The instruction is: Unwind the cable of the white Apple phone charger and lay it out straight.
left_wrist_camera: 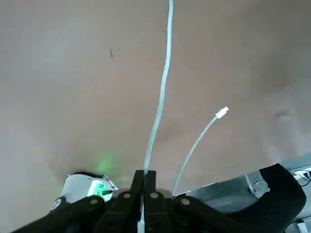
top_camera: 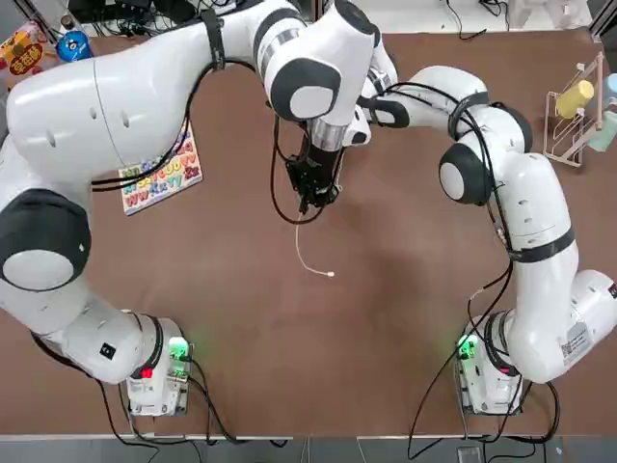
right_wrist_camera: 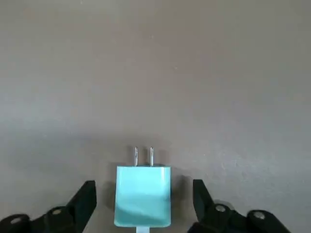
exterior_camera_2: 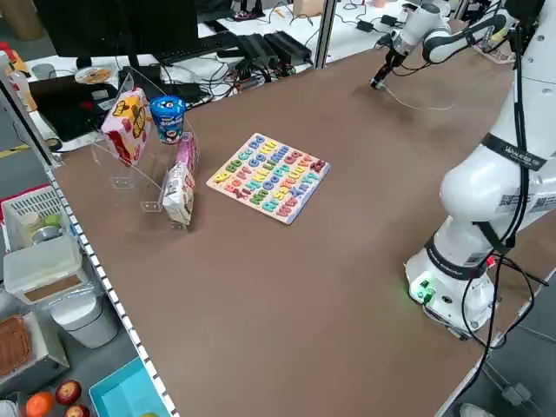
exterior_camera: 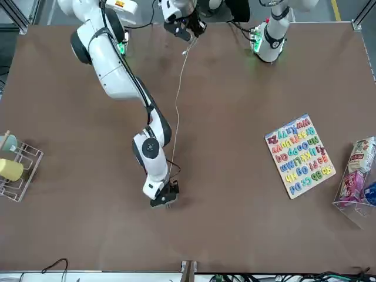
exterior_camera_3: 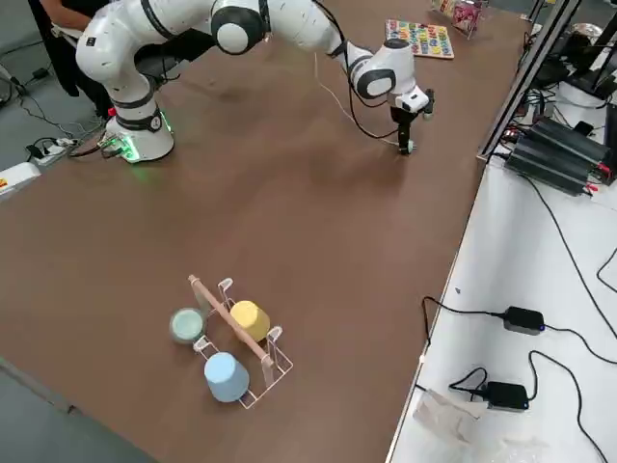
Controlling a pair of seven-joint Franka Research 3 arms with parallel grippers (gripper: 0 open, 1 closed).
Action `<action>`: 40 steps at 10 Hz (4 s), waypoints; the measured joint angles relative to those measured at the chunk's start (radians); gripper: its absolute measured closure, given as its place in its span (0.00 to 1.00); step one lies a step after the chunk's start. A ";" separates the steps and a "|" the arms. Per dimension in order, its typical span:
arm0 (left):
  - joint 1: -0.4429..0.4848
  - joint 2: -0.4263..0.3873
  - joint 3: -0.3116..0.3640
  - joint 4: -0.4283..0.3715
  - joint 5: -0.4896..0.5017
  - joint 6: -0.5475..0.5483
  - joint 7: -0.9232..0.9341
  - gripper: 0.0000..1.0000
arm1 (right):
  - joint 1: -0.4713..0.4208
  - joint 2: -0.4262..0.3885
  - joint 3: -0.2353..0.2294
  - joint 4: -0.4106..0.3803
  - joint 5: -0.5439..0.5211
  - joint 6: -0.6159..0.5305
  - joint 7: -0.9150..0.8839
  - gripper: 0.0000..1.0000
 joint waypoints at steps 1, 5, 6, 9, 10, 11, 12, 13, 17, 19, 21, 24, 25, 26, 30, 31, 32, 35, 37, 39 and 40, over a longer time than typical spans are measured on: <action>-0.010 0.004 0.000 0.000 0.000 0.000 -0.006 0.96 | -0.003 0.000 0.000 0.010 0.001 0.000 0.009 0.00; -0.027 0.023 0.000 0.000 0.000 0.000 -0.017 0.96 | -0.051 -0.074 0.003 0.057 0.053 -0.127 0.023 0.00; -0.027 0.023 0.000 0.000 0.000 0.000 -0.017 0.96 | -0.073 -0.104 0.005 0.058 0.056 -0.160 0.013 0.00; -0.027 0.023 0.000 0.001 0.000 0.000 -0.030 0.54 | -0.114 -0.125 0.007 0.056 0.057 -0.229 -0.052 0.00; -0.027 0.023 0.000 0.003 0.000 0.000 -0.055 0.41 | -0.126 -0.125 0.007 0.056 0.057 -0.245 -0.065 0.00; -0.027 0.023 0.000 0.008 0.000 0.000 -0.106 0.27 | -0.136 -0.124 0.007 0.056 0.057 -0.262 -0.079 0.00; -0.025 0.020 0.000 0.013 0.010 0.000 -0.182 0.11 | -0.141 -0.125 0.007 0.056 0.057 -0.266 -0.090 0.00; -0.016 0.016 0.002 0.017 0.037 0.000 -0.244 0.00 | -0.144 -0.126 0.007 0.057 0.057 -0.274 -0.109 0.00; 0.229 -0.004 0.015 0.050 0.079 0.021 -0.268 0.00 | -0.206 -0.183 0.022 0.062 0.090 -0.386 -0.314 0.00; 0.342 -0.005 0.017 0.087 0.106 0.032 -0.259 0.00 | -0.290 -0.221 0.075 0.062 0.097 -0.441 -0.437 0.00; 0.408 -0.007 0.016 0.107 0.169 0.034 -0.259 0.00 | -0.418 -0.251 0.168 0.064 0.097 -0.504 -0.568 0.00; 0.569 -0.031 0.013 0.114 0.187 0.035 -0.153 0.00 | -0.550 -0.386 0.192 0.046 0.098 -0.684 -0.693 0.00; 0.627 -0.038 0.014 0.115 0.188 0.035 -0.065 0.00 | -0.587 -0.456 0.193 0.010 0.098 -0.750 -0.699 0.00; 0.684 -0.043 0.018 0.116 0.188 0.035 0.051 0.00 | -0.610 -0.526 0.189 -0.030 0.098 -0.810 -0.698 0.00; 0.620 -0.087 0.362 0.119 0.058 0.064 0.364 0.00 | -0.615 -0.789 0.109 -0.232 0.098 -0.854 -0.484 0.00; 0.582 -0.119 0.489 0.119 0.012 0.064 0.487 0.00 | -0.613 -0.847 0.100 -0.283 0.098 -0.857 -0.437 0.00; 0.566 -0.151 0.579 0.112 -0.003 0.063 0.597 0.00 | -0.613 -0.899 0.096 -0.329 0.098 -0.858 -0.417 0.00; 0.553 -0.229 0.672 0.037 -0.011 0.137 0.738 0.00 | -0.603 -0.983 0.095 -0.371 0.099 -0.881 -0.405 0.00; 0.498 -0.232 0.674 0.020 0.000 0.210 0.756 0.00 | -0.595 -0.991 0.095 -0.371 0.099 -0.880 -0.404 0.00; 0.459 -0.232 0.675 0.016 0.005 0.223 0.756 0.00 | -0.590 -0.991 0.095 -0.373 0.120 -0.873 -0.402 0.00; 0.459 -0.232 0.684 0.015 0.005 0.225 0.759 0.00 | -0.590 -0.991 0.094 -0.375 0.145 -0.867 -0.402 0.00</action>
